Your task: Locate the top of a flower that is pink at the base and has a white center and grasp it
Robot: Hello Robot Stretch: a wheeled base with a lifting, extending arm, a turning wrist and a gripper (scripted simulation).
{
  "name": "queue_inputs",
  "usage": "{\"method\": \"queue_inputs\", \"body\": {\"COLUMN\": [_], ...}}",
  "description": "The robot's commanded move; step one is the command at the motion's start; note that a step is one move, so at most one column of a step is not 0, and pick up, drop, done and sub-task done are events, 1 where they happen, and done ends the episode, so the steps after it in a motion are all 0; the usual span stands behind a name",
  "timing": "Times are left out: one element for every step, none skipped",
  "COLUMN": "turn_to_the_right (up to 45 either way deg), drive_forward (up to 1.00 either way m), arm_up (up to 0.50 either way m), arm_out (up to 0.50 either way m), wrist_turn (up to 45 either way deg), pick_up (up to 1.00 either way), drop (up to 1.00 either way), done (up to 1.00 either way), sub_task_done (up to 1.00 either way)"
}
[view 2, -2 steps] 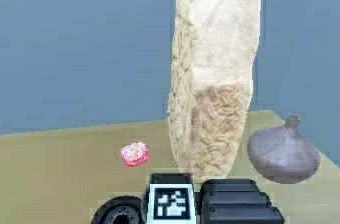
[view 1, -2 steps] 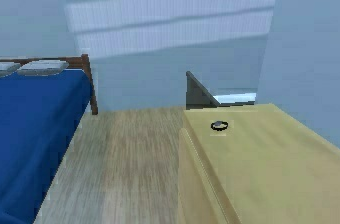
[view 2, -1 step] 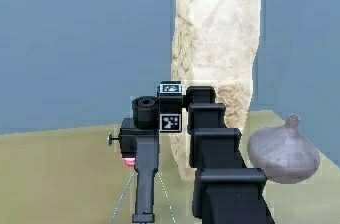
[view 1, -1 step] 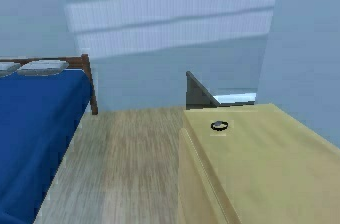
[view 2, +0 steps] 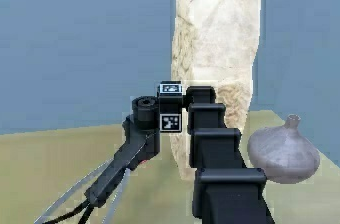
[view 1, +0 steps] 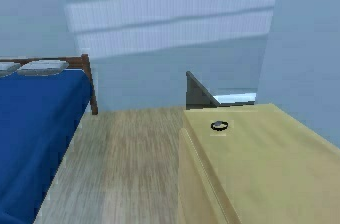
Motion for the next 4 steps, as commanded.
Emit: {"method": "queue_inputs", "body": {"turn_to_the_right": [0.0,0.0,0.0,0.0], "drive_forward": [0.00,0.00,0.00,0.00], "arm_up": [0.00,0.00,0.00,-0.12], "arm_out": [0.00,0.00,0.00,0.00], "wrist_turn": [45.0,45.0,21.0,0.0], "pick_up": [0.00,0.00,0.00,0.00], "drop": [0.00,0.00,0.00,0.00], "done": [0.00,0.00,0.00,0.00], "sub_task_done": [0.00,0.00,0.00,0.00]}}
